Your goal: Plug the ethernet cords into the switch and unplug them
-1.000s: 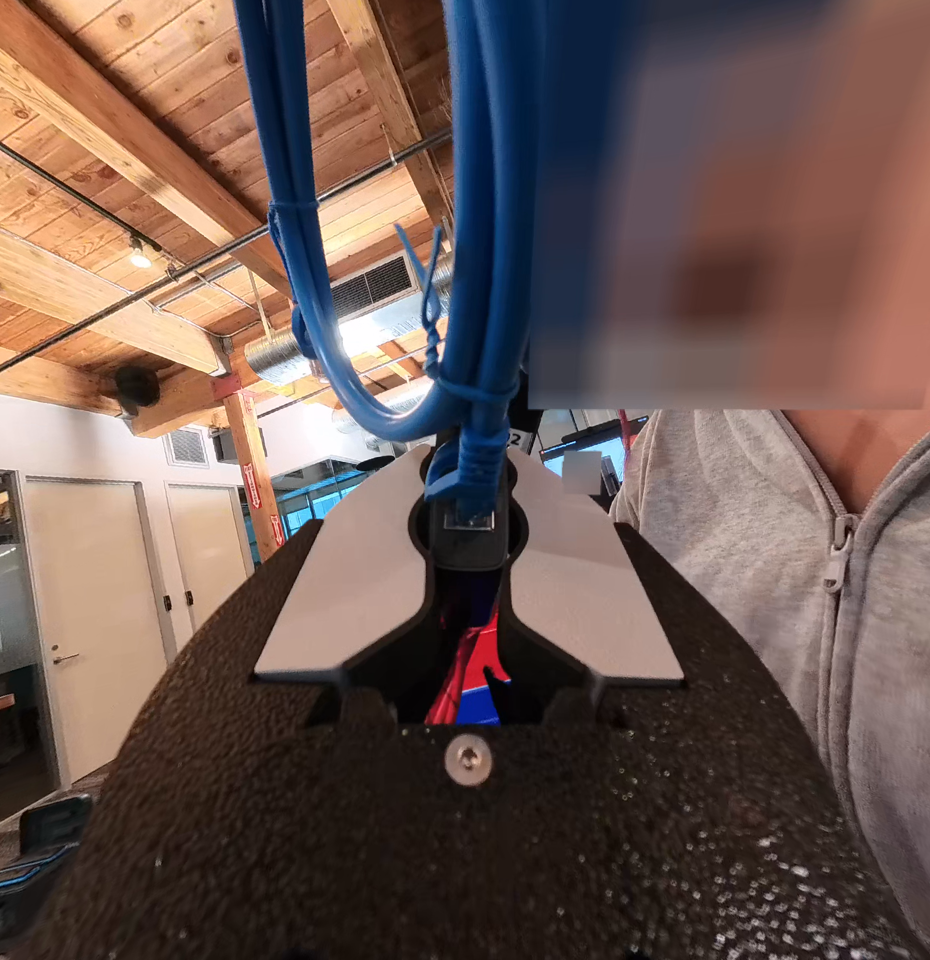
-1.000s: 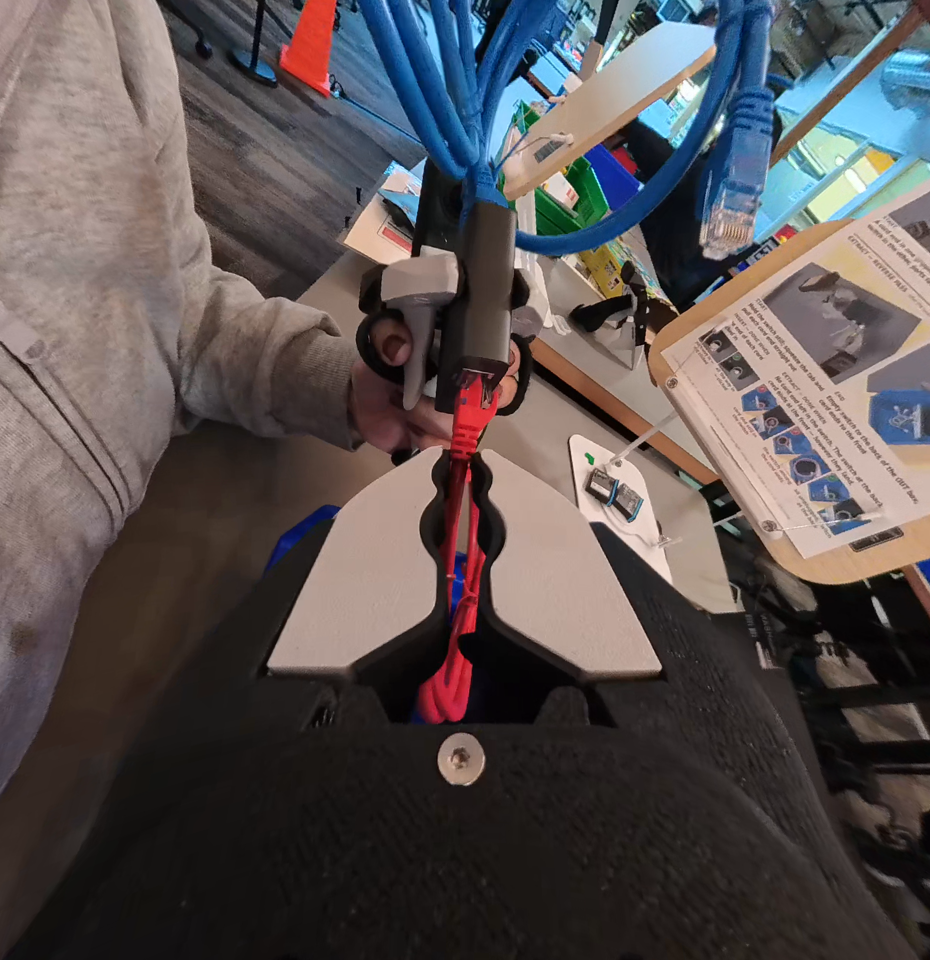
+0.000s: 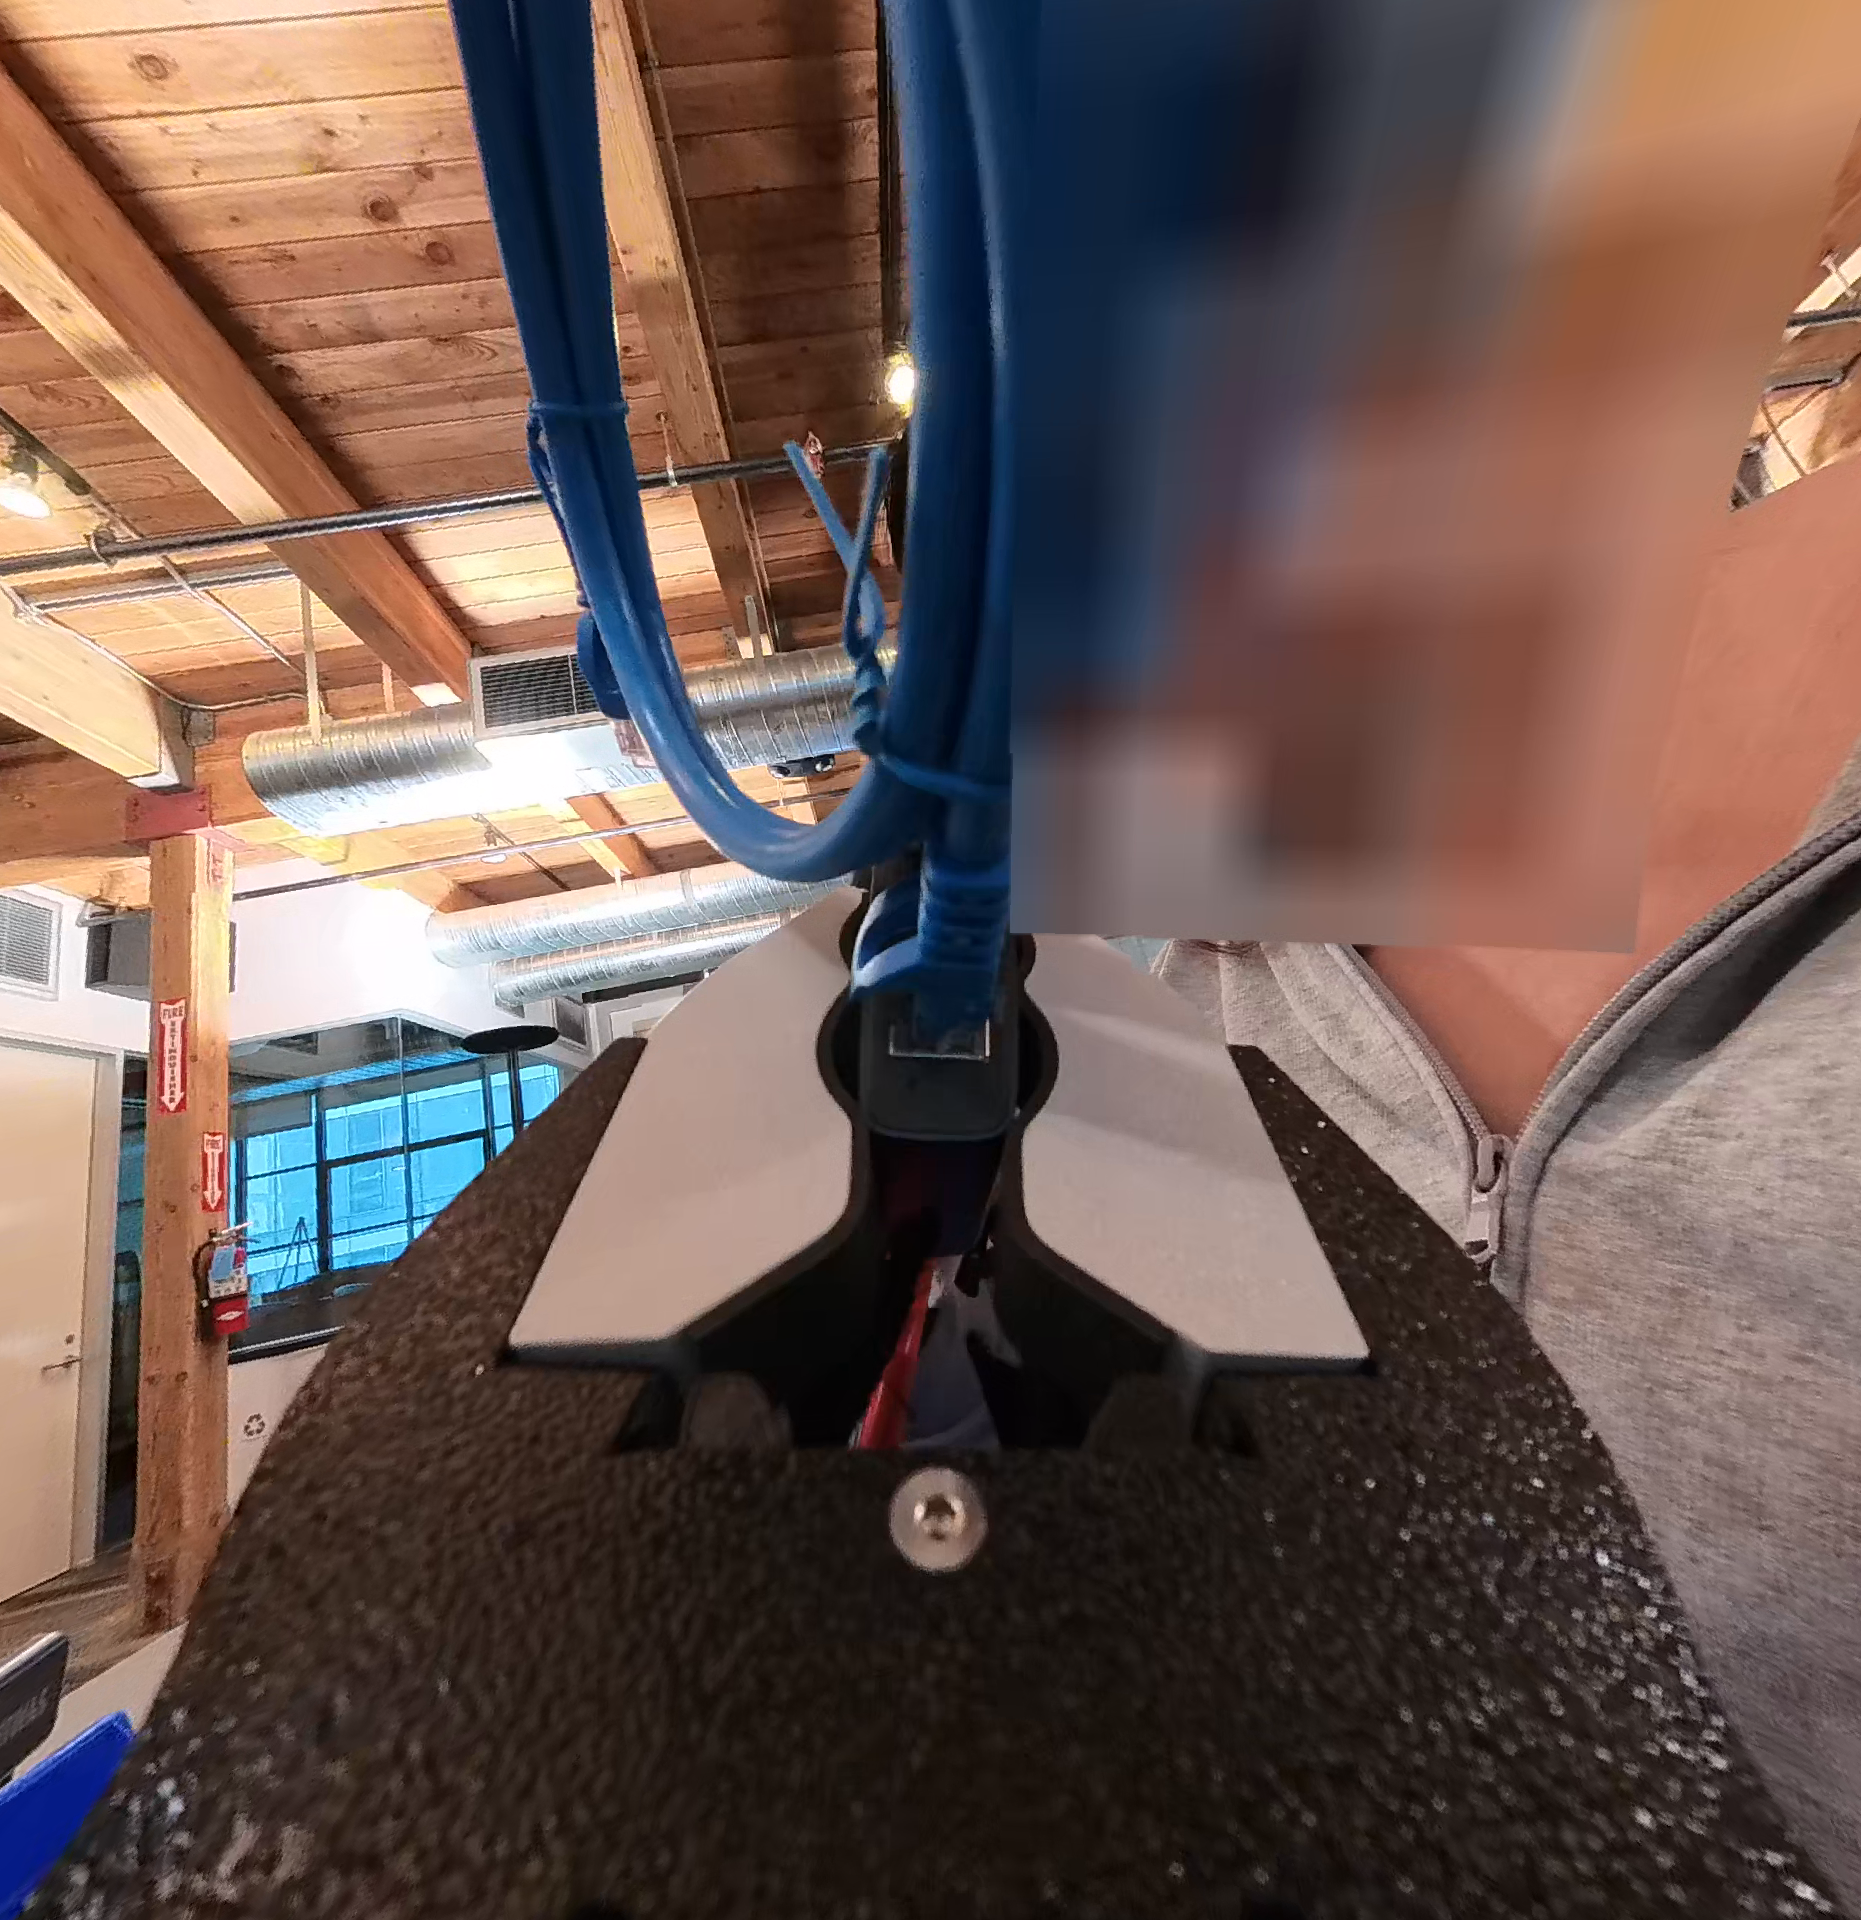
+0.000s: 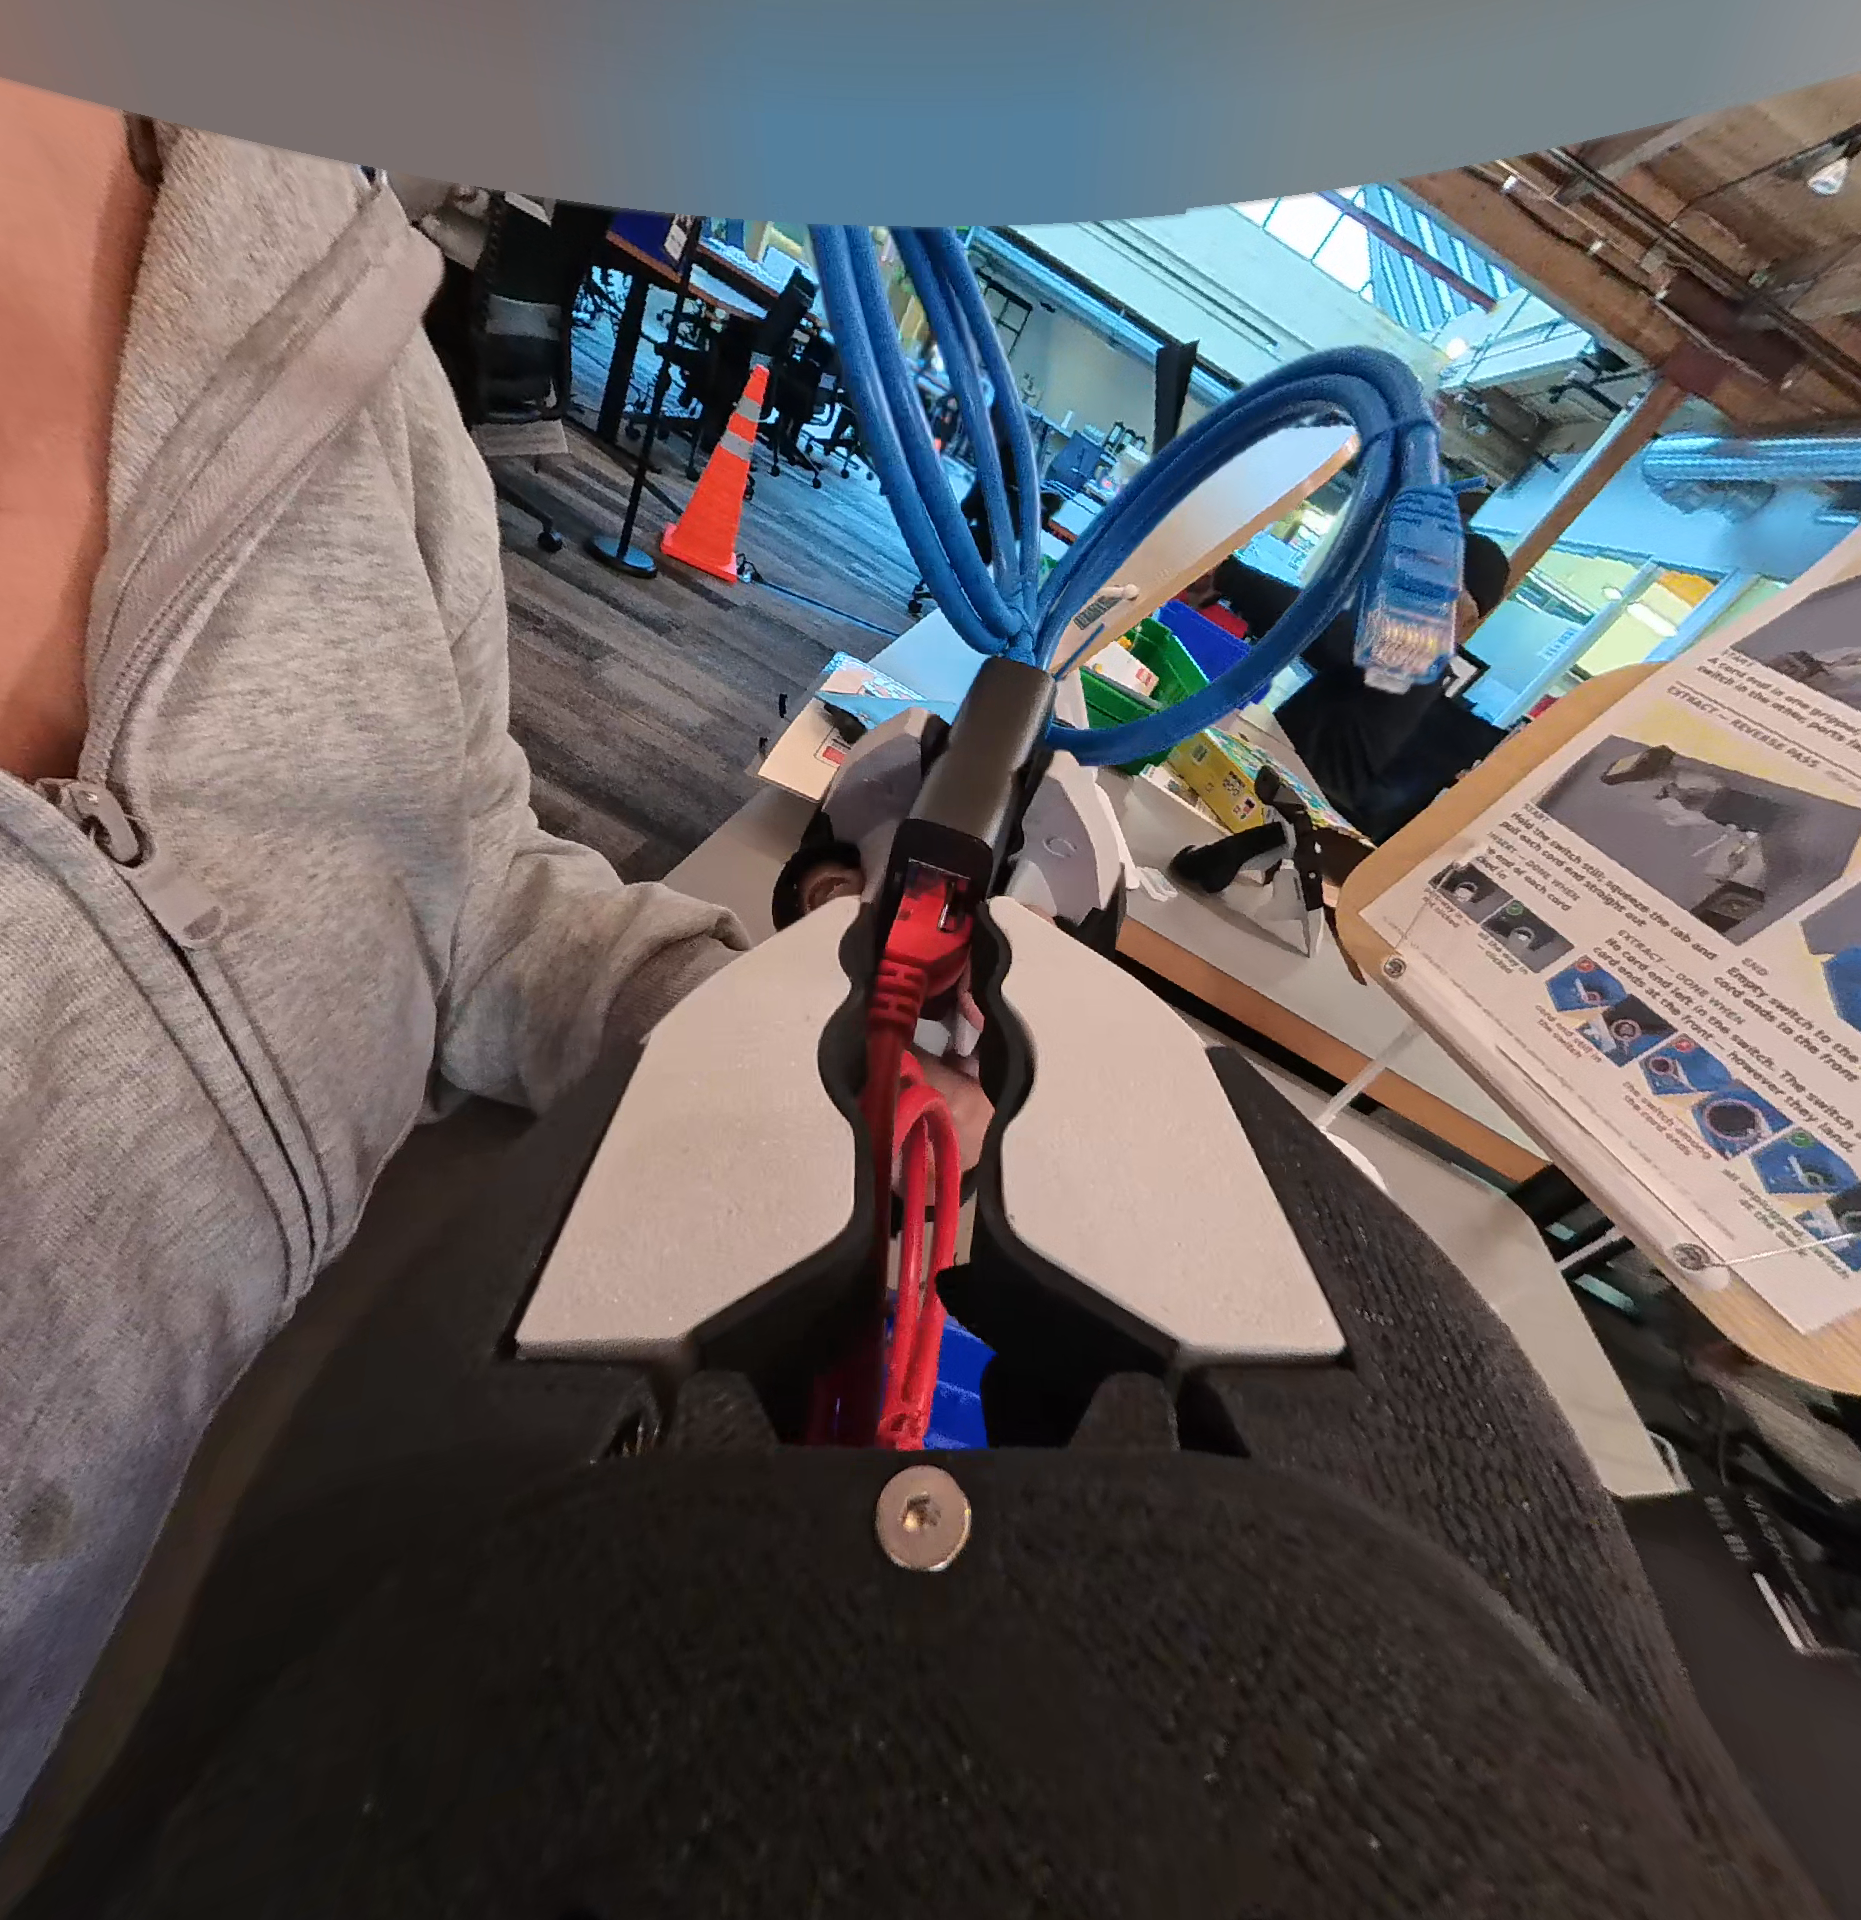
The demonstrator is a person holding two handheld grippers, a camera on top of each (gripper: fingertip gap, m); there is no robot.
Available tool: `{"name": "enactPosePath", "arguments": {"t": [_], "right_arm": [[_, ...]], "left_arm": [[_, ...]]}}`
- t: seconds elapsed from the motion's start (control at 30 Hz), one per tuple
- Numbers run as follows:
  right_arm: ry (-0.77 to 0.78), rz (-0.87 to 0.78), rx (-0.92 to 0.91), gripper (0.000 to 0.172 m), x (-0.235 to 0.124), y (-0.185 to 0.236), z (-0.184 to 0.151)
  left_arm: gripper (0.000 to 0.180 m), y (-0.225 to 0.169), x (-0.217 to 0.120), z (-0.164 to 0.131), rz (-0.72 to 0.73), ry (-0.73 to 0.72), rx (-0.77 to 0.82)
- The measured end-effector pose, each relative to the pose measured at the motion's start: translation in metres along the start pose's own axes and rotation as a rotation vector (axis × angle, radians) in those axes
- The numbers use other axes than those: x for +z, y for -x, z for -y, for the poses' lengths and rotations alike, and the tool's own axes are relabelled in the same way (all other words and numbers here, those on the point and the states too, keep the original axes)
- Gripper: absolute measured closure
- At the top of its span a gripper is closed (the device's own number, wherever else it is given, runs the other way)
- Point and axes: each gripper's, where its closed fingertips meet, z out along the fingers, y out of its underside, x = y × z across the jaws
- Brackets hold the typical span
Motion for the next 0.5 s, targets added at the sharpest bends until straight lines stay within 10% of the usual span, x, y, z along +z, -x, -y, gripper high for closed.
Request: {"name": "enactPosePath", "arguments": {"t": [0.5], "right_arm": [[0.010, -0.046, -0.079, 0.157, -0.0009, -0.0026, 0.0026]], "left_arm": [[0.160, 0.0005, 0.0027, 0.0028, 0.000, -0.024, -0.024]]}}
